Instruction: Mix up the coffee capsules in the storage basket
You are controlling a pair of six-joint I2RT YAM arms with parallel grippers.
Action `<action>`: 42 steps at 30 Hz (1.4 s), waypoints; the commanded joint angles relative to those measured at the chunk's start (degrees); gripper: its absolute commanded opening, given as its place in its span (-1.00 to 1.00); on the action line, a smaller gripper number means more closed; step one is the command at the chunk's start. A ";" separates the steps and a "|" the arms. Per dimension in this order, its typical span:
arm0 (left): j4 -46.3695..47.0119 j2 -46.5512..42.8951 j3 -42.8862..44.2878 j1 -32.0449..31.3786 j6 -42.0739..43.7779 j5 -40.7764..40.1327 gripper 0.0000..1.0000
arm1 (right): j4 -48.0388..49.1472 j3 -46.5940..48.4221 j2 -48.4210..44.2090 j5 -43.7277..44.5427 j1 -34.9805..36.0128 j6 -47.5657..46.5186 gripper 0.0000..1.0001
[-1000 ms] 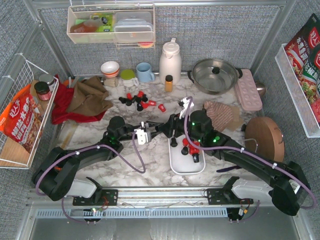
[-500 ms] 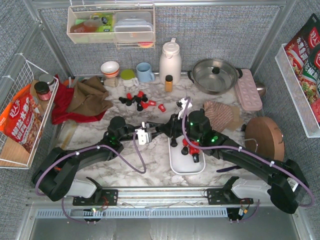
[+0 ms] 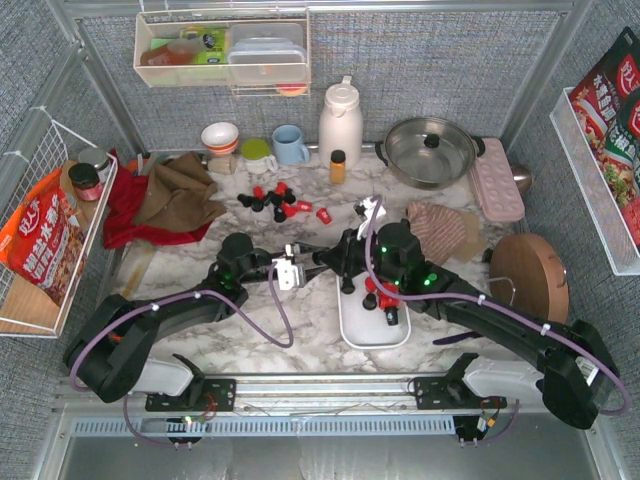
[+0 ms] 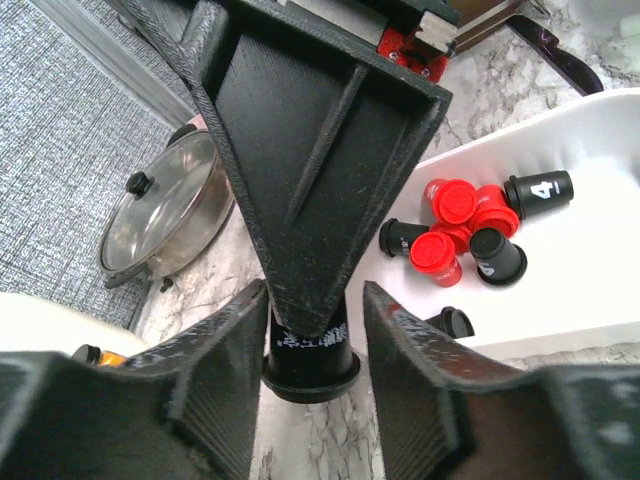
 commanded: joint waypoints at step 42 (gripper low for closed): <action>-50.79 29.60 43.49 13.35 -47.71 -53.11 0.38 | -5.42 -8.45 1.32 21.00 -3.29 -16.11 0.50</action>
